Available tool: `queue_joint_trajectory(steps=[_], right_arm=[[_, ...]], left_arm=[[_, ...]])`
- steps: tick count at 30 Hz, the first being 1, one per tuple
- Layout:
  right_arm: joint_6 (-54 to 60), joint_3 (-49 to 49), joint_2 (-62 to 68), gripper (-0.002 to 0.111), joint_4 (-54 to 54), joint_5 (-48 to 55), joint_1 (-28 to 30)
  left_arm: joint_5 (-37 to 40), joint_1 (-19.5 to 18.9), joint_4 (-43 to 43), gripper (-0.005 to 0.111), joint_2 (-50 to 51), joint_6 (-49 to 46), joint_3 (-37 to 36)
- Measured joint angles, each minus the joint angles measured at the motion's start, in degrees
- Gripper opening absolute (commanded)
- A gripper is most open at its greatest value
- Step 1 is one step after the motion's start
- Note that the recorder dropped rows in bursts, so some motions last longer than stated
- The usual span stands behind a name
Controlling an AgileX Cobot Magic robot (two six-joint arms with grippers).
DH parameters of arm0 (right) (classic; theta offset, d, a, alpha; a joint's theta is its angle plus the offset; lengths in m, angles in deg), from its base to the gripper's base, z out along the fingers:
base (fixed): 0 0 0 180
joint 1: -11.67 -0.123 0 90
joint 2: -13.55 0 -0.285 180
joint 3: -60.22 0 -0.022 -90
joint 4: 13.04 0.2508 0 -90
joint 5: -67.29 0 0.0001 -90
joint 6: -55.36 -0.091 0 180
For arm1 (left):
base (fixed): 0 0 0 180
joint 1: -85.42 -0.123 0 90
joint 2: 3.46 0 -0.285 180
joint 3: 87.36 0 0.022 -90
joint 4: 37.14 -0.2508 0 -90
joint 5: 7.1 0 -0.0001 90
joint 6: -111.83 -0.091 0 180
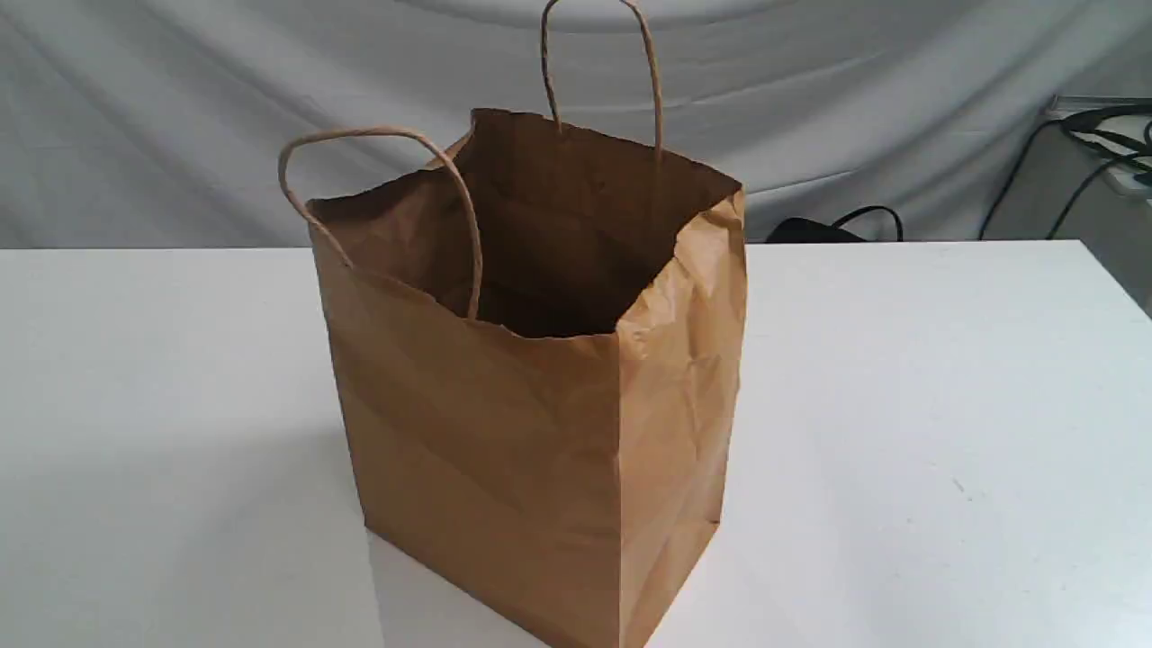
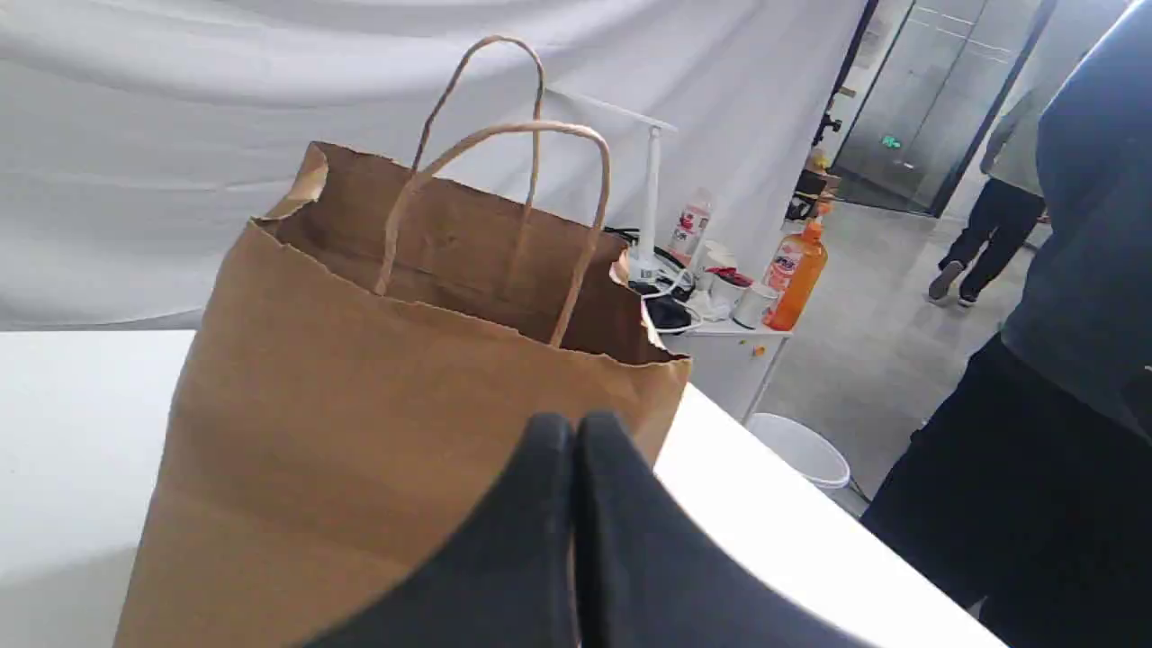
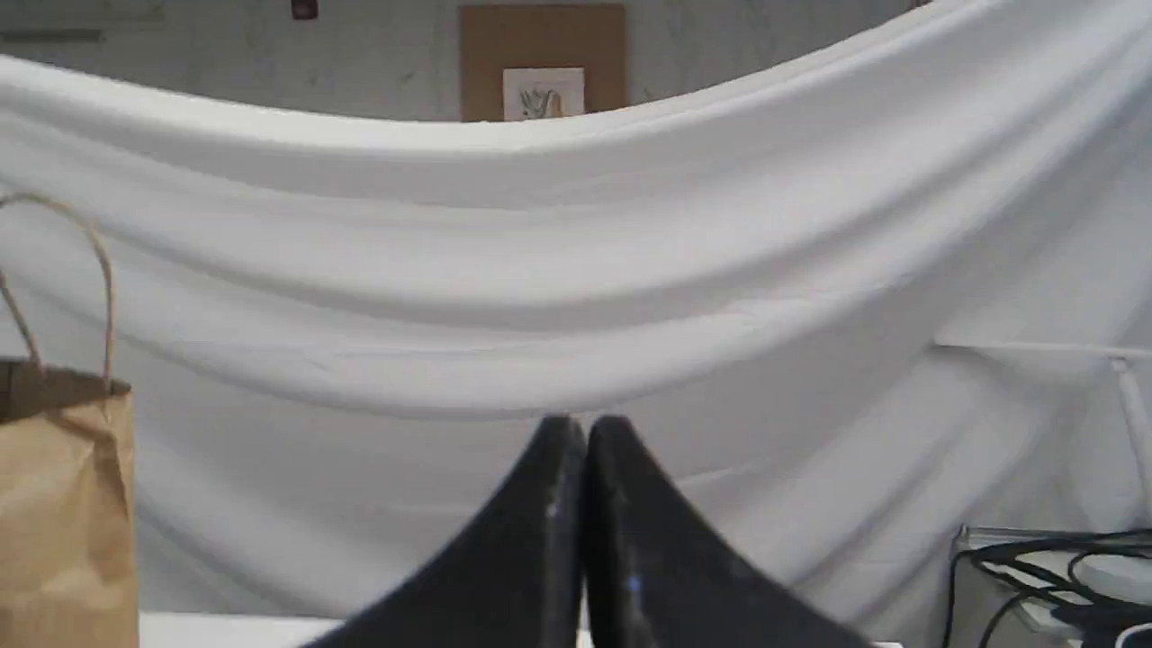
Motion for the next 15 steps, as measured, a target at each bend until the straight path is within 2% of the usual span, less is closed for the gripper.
queue_joint_trajectory(steps=[2, 6, 15], right_arm=[[-7.49, -0.79, 0.0, 0.0, -10.21, 0.43, 0.0], [-14.68, -1.04, 0.0, 0.0, -19.51, 4.44, 0.0], [-16.32, -1.09, 0.0, 0.0, -23.14, 15.07, 0.0]], left_arm=[[0.0, 0.0, 0.0, 0.0, 0.0, 0.0, 0.0], [0.0, 0.0, 0.0, 0.0, 0.0, 0.0, 0.0], [0.0, 0.0, 0.0, 0.0, 0.0, 0.0, 0.0]])
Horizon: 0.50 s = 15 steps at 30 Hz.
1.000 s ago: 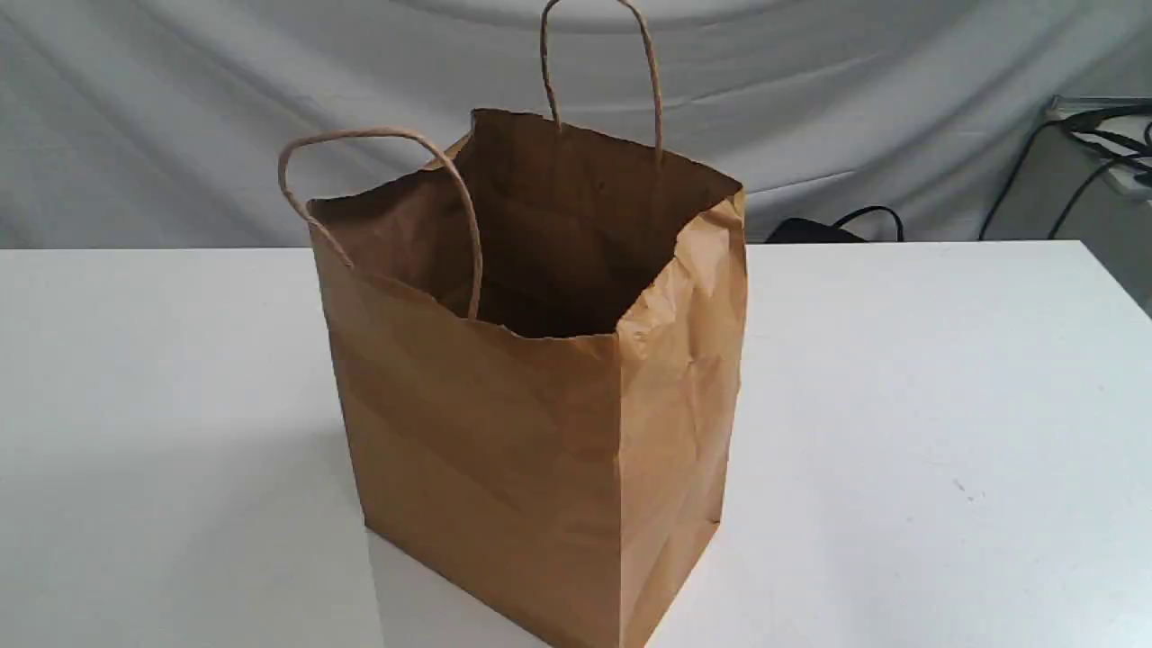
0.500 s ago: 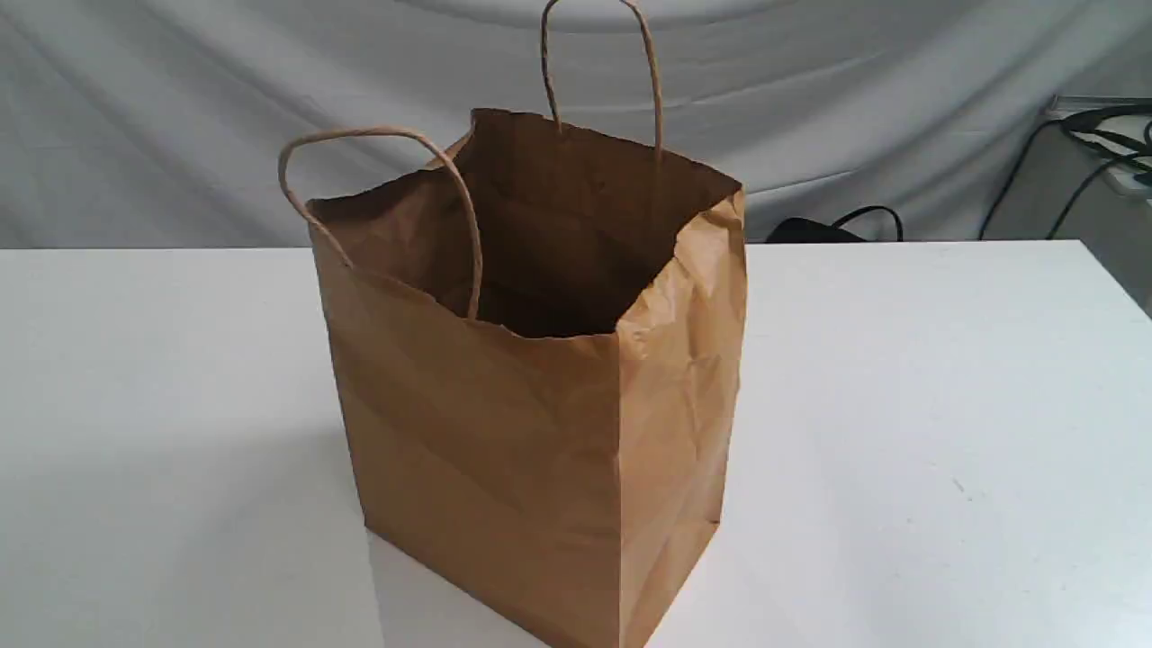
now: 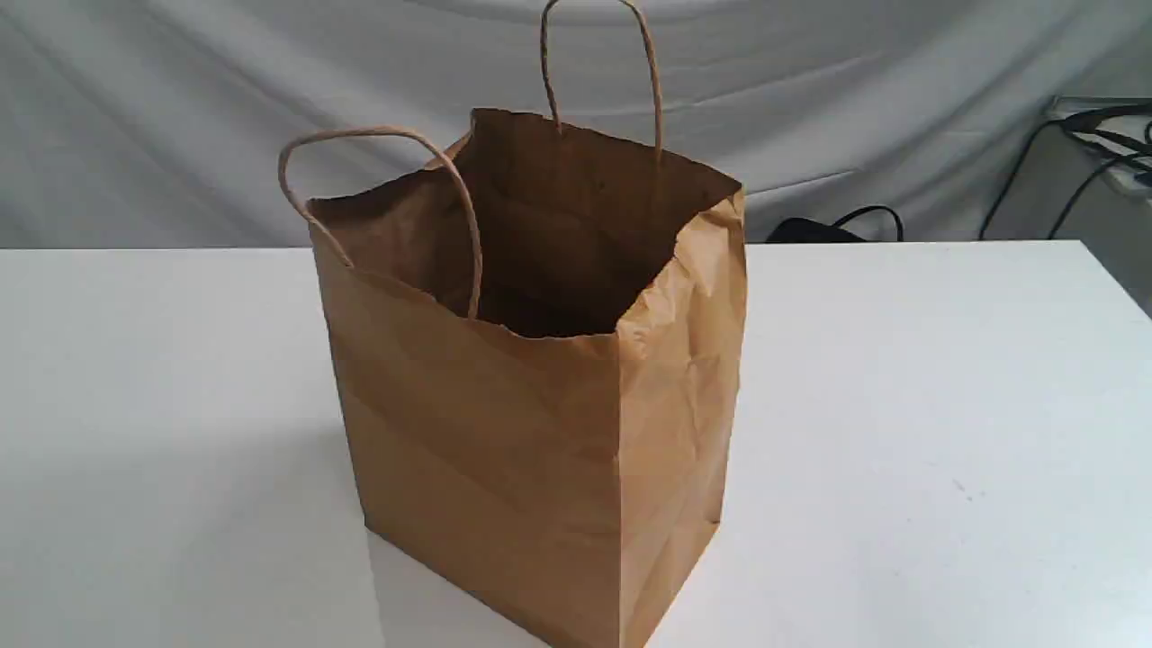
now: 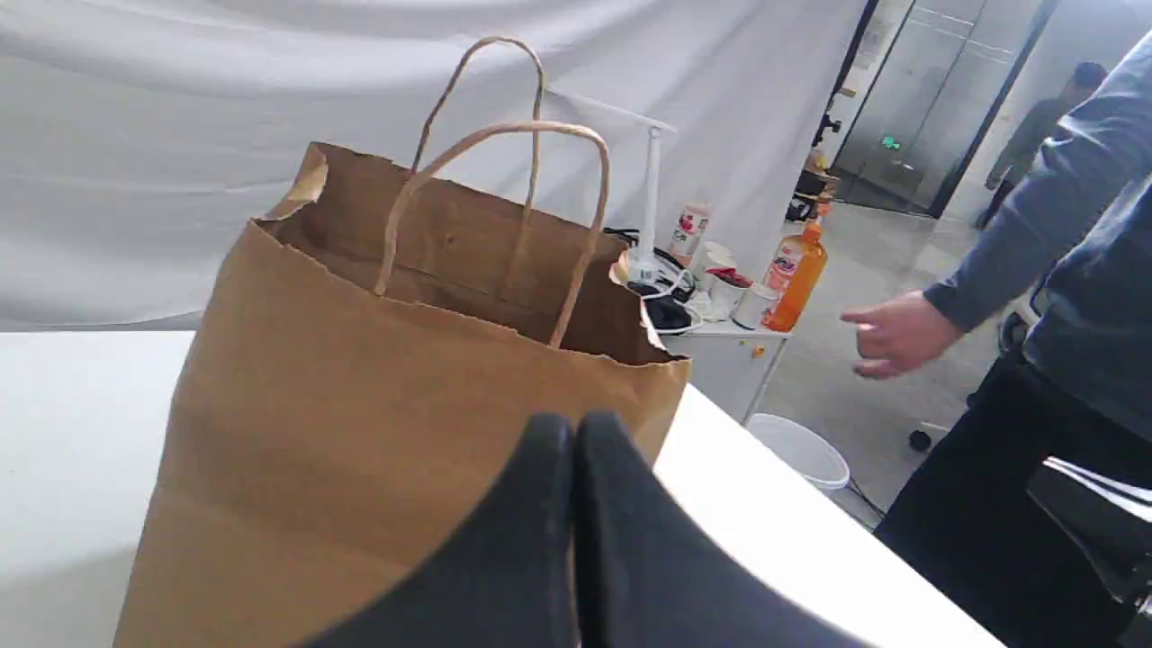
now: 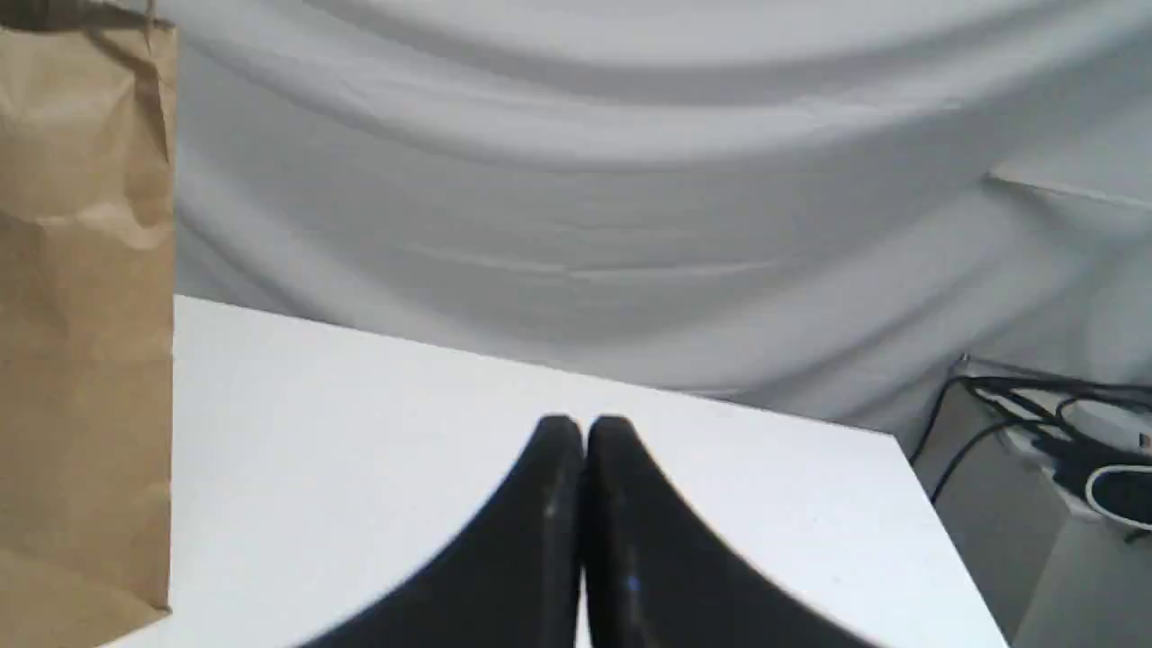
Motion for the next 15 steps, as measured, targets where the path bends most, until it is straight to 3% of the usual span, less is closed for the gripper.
queue_joint_trajectory(steps=[15], right_arm=[[-0.1, 0.0, 0.0, 0.0, 0.1, 1.31, 0.0]], left_arm=[[0.0, 0.0, 0.13, 0.0, 0.0, 0.0, 0.0]])
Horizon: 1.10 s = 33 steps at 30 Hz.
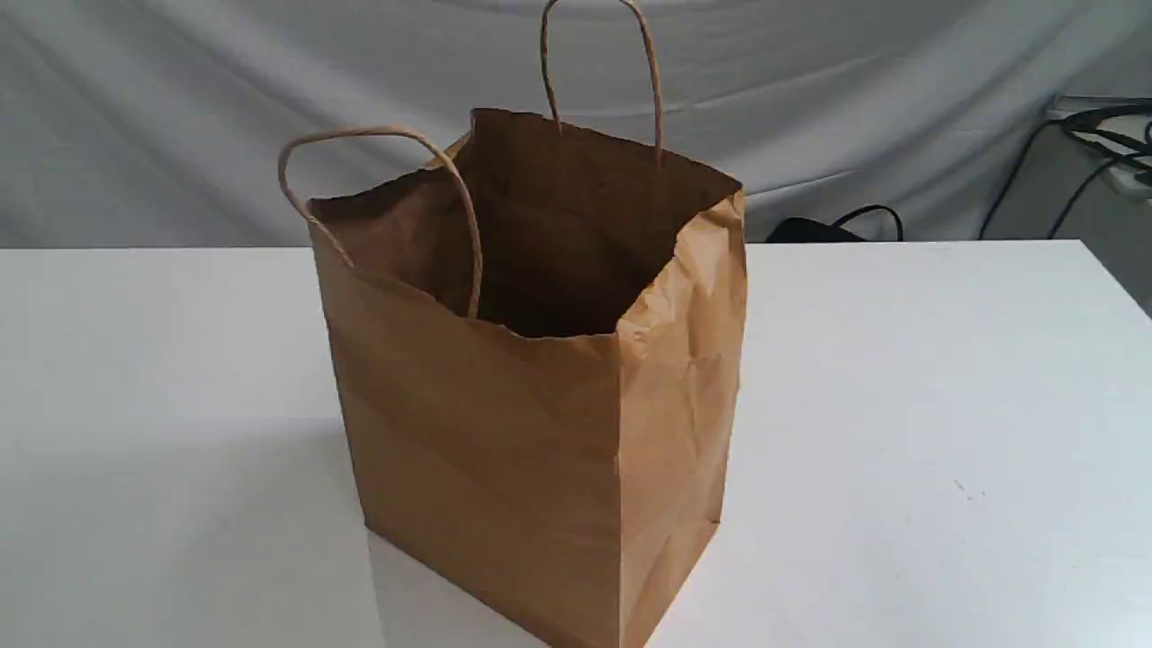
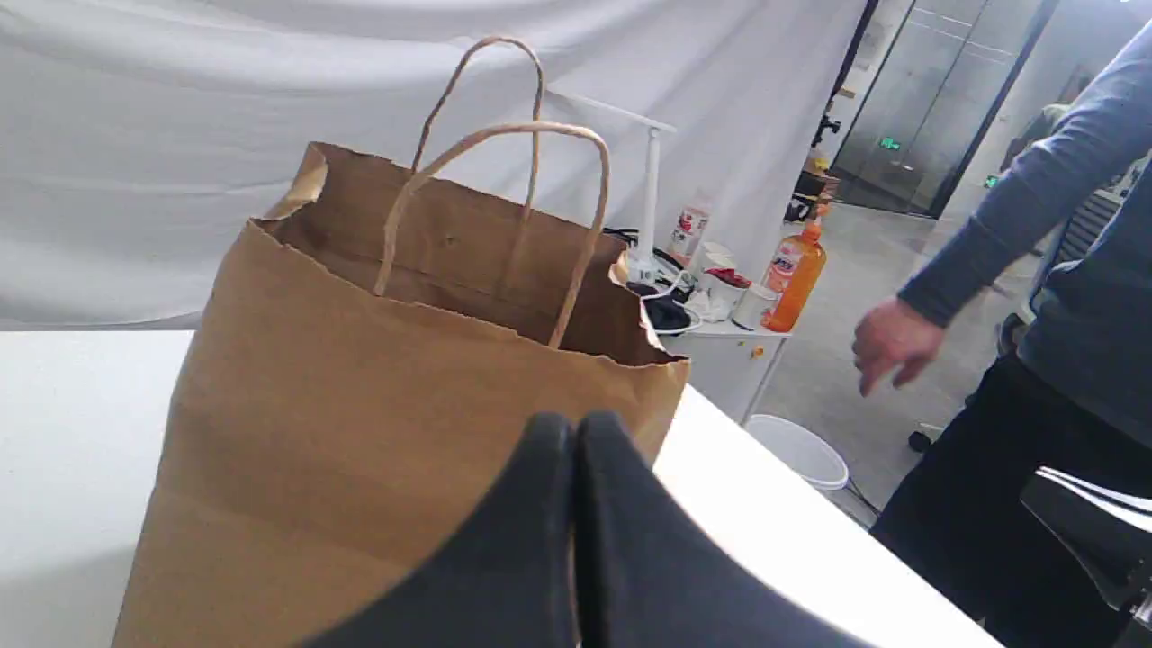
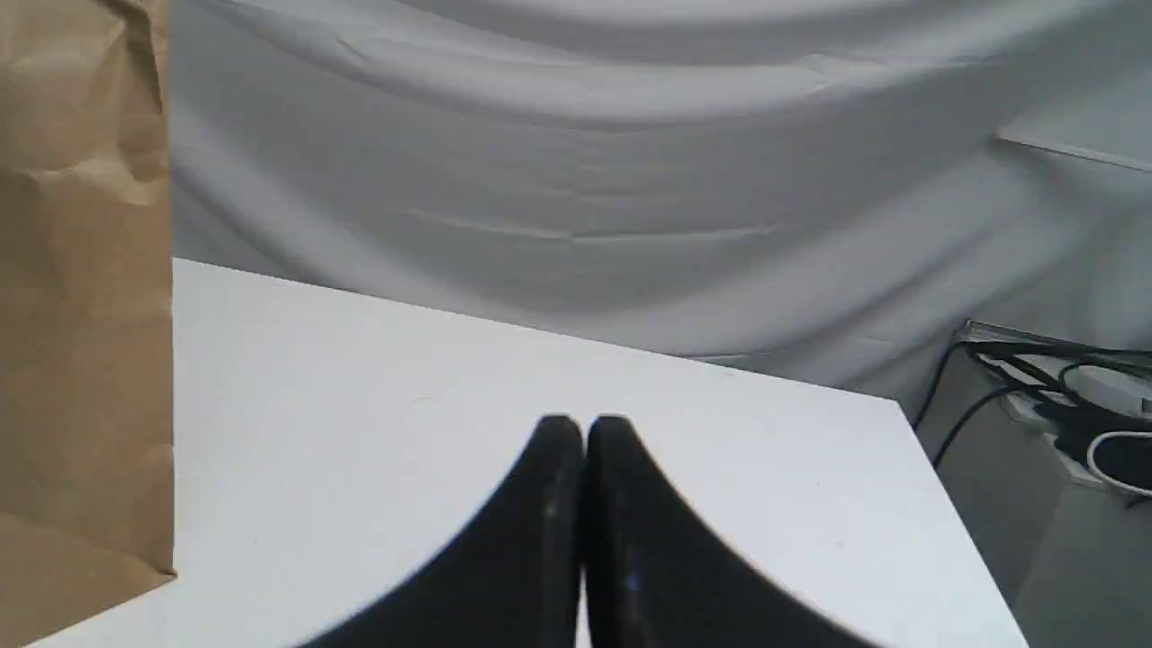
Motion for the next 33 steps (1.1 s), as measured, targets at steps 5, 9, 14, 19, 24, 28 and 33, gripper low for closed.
queue_joint_trajectory(steps=[5, 9, 14, 19, 24, 28, 33], right_arm=[[0.0, 0.0, 0.0, 0.0, 0.0, 0.0, 0.0], [0.0, 0.0, 0.0, 0.0, 0.0, 0.0, 0.0], [0.0, 0.0, 0.0, 0.0, 0.0, 0.0, 0.0], [-0.13, 0.0, 0.0, 0.0, 0.0, 0.0, 0.0], [-0.13, 0.0, 0.0, 0.0, 0.0, 0.0, 0.0], [-0.13, 0.0, 0.0, 0.0, 0.0, 0.0, 0.0], [-0.13, 0.0, 0.0, 0.0, 0.0, 0.0, 0.0]], left_arm=[[0.0, 0.0, 0.0, 0.0, 0.0, 0.0, 0.0], [0.0, 0.0, 0.0, 0.0, 0.0, 0.0, 0.0], [0.0, 0.0, 0.0, 0.0, 0.0, 0.0, 0.0], [0.9, -0.8, -6.54, 0.0, -0.62, -0.49, -0.24], [-0.1, -10.12, -9.15, 0.0, -2.56, -0.6, -3.71], [-9.44, -20.87, -9.54, 0.0, -5.78, -0.76, -9.2], [-14.4, -31.02, -11.79, 0.0, -11.57, -0.76, -15.04]])
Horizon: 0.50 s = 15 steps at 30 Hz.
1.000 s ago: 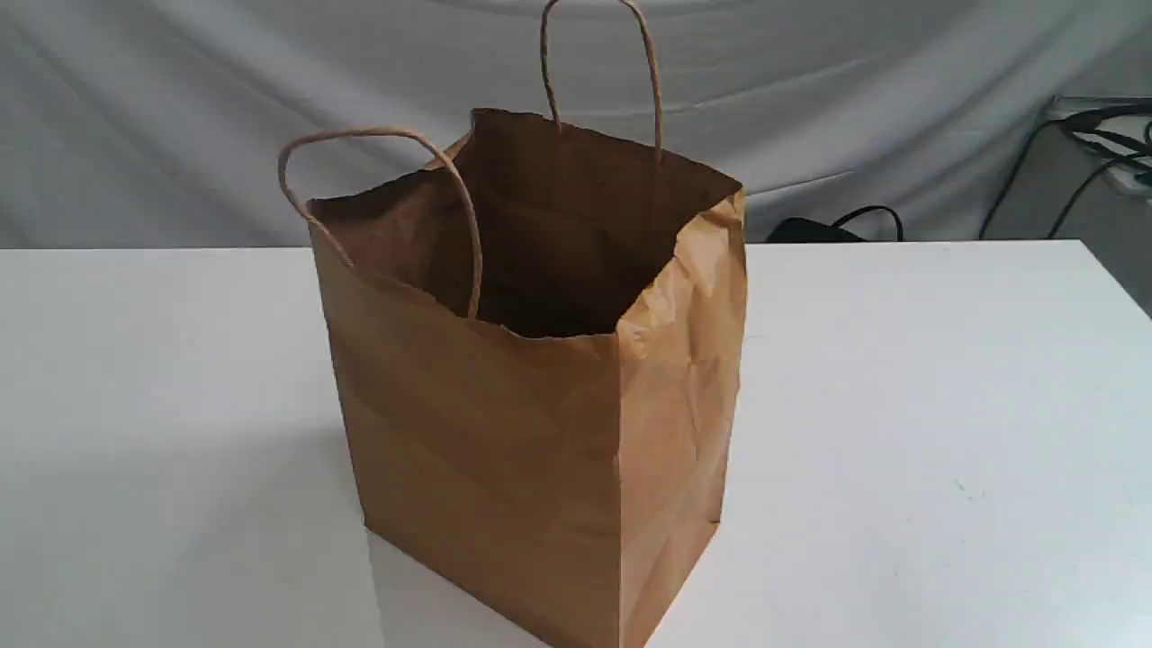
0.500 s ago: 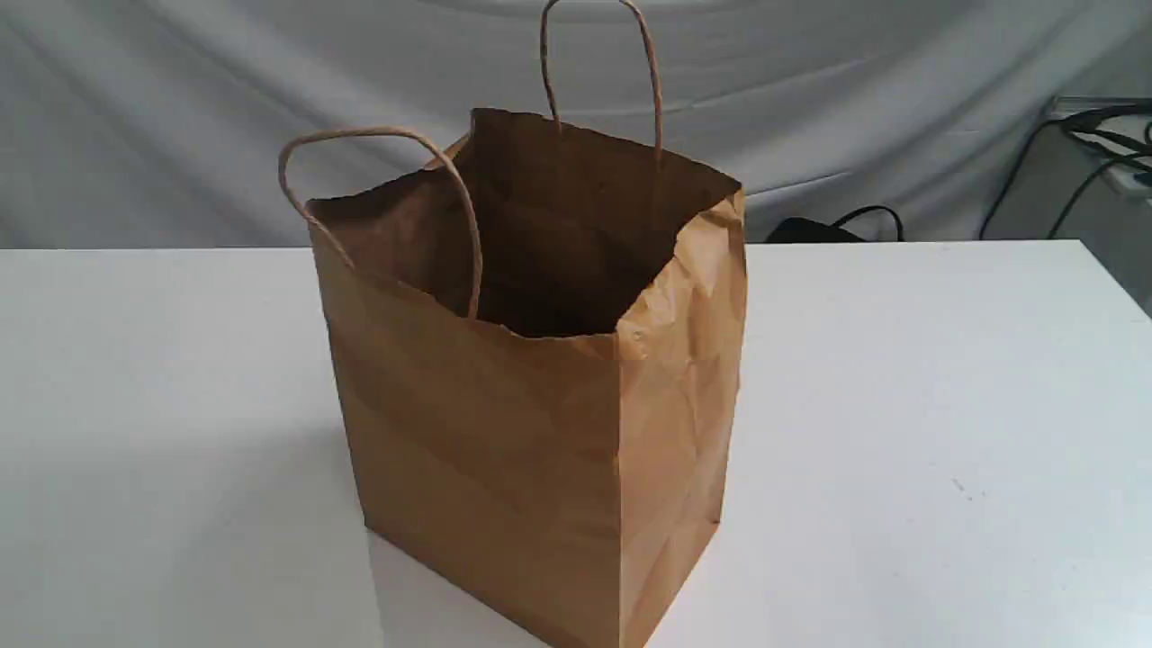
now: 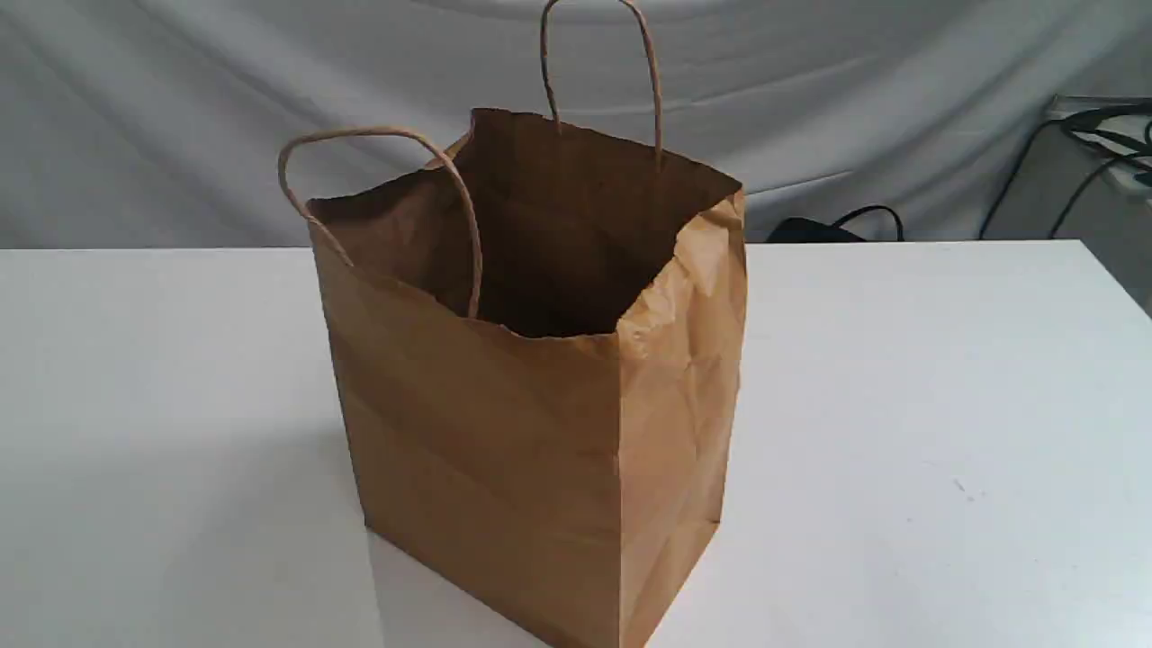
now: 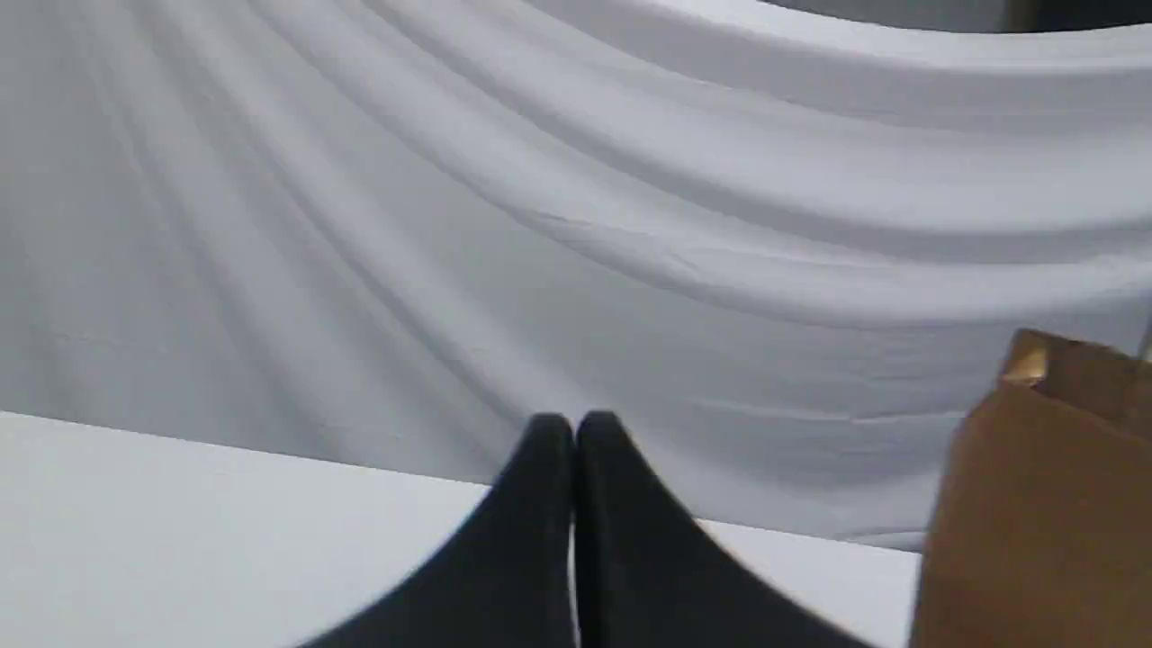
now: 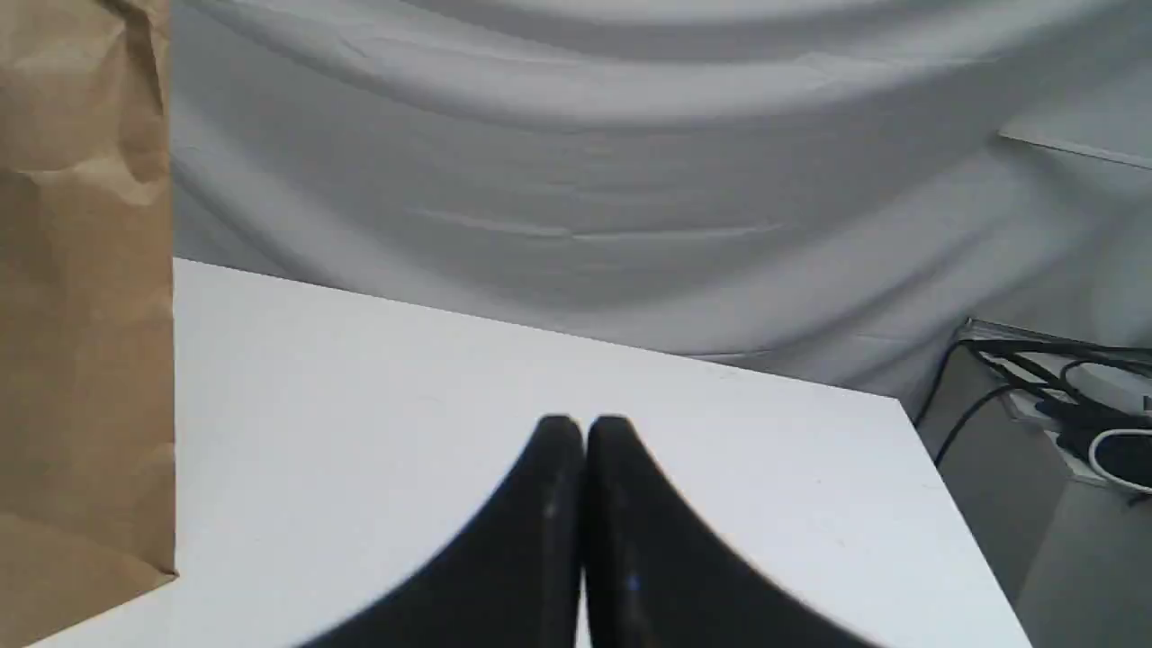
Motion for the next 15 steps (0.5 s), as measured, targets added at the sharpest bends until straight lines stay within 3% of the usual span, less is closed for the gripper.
queue_joint_trajectory(steps=[3, 15], right_arm=[[0.0, 0.0, 0.0, 0.0, 0.0, 0.0, 0.0], [-0.02, 0.0, 0.0, 0.0, 0.0, 0.0, 0.0]], left_arm=[[0.0, -1.84, -3.4, 0.0, -2.3, 0.0, -1.97], [0.4, -1.95, -9.29, 0.0, -2.83, -0.12, -2.24]])
